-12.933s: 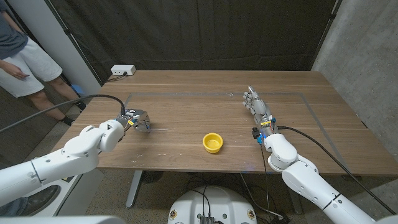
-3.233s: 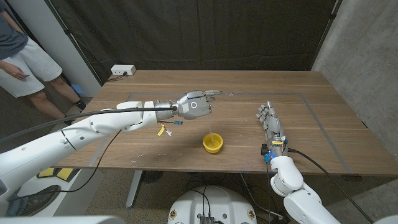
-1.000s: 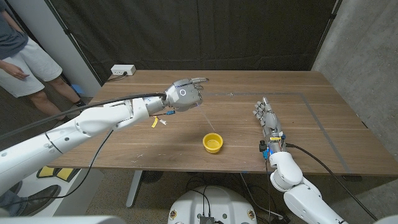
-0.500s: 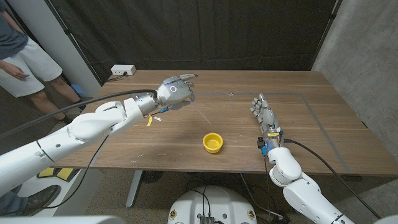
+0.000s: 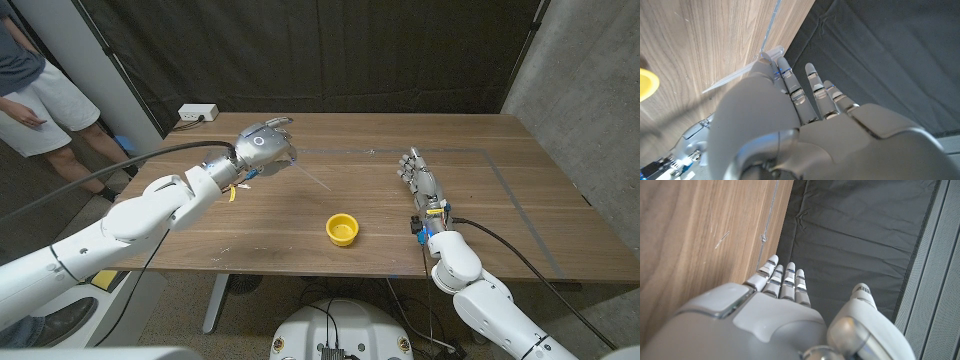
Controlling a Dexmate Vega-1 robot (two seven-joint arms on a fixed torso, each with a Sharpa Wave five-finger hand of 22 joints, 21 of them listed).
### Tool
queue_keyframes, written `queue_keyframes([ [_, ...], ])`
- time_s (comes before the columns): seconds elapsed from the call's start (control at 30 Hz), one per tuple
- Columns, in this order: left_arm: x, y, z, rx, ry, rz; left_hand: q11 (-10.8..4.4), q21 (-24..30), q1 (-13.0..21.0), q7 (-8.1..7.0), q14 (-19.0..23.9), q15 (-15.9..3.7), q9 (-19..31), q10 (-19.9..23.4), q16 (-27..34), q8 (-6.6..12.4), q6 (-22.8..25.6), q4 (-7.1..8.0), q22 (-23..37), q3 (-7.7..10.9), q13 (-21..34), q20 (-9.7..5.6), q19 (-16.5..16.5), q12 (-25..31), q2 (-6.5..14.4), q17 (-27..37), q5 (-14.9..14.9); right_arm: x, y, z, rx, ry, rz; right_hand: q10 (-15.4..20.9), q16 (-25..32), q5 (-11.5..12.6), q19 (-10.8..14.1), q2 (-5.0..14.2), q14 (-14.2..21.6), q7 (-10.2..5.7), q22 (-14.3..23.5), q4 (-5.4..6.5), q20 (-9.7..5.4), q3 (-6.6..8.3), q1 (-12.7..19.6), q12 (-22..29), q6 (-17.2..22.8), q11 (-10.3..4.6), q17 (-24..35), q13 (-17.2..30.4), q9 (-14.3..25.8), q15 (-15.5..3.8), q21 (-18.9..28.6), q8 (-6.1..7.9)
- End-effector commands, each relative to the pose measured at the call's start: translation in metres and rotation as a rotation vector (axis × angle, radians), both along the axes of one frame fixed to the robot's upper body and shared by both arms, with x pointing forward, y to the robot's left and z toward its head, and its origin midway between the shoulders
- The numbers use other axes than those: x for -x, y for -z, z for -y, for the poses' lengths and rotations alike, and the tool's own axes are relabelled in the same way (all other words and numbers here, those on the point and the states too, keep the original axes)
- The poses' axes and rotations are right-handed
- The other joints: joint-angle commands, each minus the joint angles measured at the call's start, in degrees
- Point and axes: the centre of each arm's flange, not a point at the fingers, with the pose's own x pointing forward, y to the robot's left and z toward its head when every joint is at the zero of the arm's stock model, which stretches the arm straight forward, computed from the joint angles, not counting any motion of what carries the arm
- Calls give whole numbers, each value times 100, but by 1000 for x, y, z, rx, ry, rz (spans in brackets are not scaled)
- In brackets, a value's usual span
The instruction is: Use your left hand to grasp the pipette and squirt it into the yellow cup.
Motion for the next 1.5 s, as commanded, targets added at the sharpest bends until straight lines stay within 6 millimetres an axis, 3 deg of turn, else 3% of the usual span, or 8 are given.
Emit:
queue_keyframes([
  [0.03,-7,17,-28,176,-86,-78,-6,12,-3,20,31,-717,14,0,13,2,23,-4,14,37,7,20,30,23,41,-3,13,-7,-7,-4,27,-23,-12,57,4,-16,50,26,38,-2,17,-7,-4,-19,11,29,68,-14,23,3,11,8,45,-3],
  [0.97,-26,55,-96,557,-223,-250,-1,24,-20,86,63,-656,15,-11,23,3,32,-1,15,67,12,42,58,29,50,-3,12,-16,-19,-24,94,-82,-28,63,3,-18,54,26,36,-2,17,-6,-7,-29,12,29,71,-19,24,4,11,3,45,-4],
  [1.23,-33,73,-109,591,-287,-314,4,30,-20,91,66,-650,15,-16,24,2,32,-2,16,78,21,55,74,32,57,-3,12,-19,-17,-29,101,-95,-45,57,5,-17,54,30,41,3,17,-6,-6,-29,15,26,70,-14,24,3,11,1,45,-5],
  [1.5,-33,87,-110,591,-324,-333,7,32,-23,103,65,-631,15,-21,24,-2,27,-3,17,90,23,65,80,33,63,-2,11,-22,-20,-33,110,-99,-49,63,4,-17,57,31,39,2,17,-7,-6,-31,17,28,70,-19,24,4,11,6,46,-5],
])
